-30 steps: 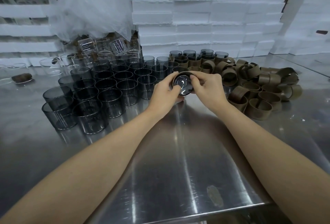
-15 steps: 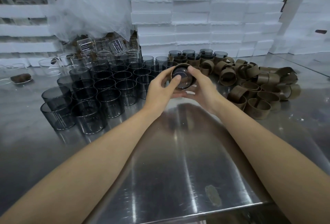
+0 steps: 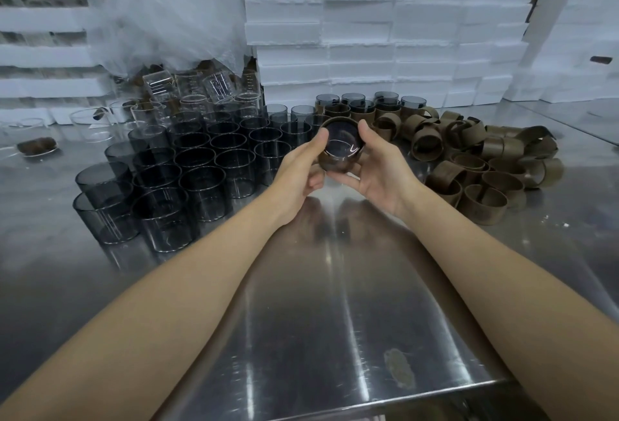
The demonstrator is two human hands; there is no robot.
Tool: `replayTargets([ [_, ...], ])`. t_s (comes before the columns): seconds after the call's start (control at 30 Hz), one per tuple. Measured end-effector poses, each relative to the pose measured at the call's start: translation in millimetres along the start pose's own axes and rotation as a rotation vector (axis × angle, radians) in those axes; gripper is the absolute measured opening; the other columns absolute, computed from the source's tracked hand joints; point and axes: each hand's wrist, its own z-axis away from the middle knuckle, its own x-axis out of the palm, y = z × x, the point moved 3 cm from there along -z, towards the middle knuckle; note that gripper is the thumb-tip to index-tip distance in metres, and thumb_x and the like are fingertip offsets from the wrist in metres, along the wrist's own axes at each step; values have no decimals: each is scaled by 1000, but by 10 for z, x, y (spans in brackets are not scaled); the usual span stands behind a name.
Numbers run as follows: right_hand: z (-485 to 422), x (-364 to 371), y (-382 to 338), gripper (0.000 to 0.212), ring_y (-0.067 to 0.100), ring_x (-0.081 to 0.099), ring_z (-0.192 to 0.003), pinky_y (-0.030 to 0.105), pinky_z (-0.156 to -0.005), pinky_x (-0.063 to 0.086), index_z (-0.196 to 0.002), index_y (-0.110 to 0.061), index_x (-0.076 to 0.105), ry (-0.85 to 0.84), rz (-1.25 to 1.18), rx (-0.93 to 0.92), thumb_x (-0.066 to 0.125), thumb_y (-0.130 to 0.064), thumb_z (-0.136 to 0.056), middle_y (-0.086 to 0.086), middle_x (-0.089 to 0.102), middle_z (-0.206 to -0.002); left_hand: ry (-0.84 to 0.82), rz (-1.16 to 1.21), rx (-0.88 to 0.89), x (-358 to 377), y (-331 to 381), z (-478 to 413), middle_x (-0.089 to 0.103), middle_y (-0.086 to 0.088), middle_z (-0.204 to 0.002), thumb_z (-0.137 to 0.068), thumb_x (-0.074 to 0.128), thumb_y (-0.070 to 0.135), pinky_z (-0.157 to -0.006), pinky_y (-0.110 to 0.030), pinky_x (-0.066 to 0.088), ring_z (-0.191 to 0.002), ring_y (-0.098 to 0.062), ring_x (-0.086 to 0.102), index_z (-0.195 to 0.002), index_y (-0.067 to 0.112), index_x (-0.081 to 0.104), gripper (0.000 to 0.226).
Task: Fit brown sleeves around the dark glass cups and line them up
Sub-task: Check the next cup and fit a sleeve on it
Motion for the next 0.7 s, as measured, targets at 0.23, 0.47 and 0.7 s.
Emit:
replayTargets([
  [0.23,6,39,-16,57,27,68,-107,33,-71,59,-121,-6,63,26,-173,90,64,-46,-80,13,70,-113,14,88,-73,9,14,10,58,-11,-105,-75,59,56,-44,-14,24,-40,-4,27,-102,12,62,52],
  [0.47,-11,54,-14,49,26,64,-113,32,-72,60,-110,-8,66,0,-215,129,54,-49,-87,14,69,-116,62,179,-143,46,17,21,60,7,-78,-94,49,51,-44,-15,23,-39,-6,24,-100,13,62,41],
  [0.7,-13,54,-43,47,26,69,-104,33,-71,61,-105,-6,71,-50,-246,100,55,-45,-83,15,71,-111,6,242,-99,67,22,6,59,4,-88,-91,49,50,-44,-13,28,-41,-6,26,-102,14,64,41],
])
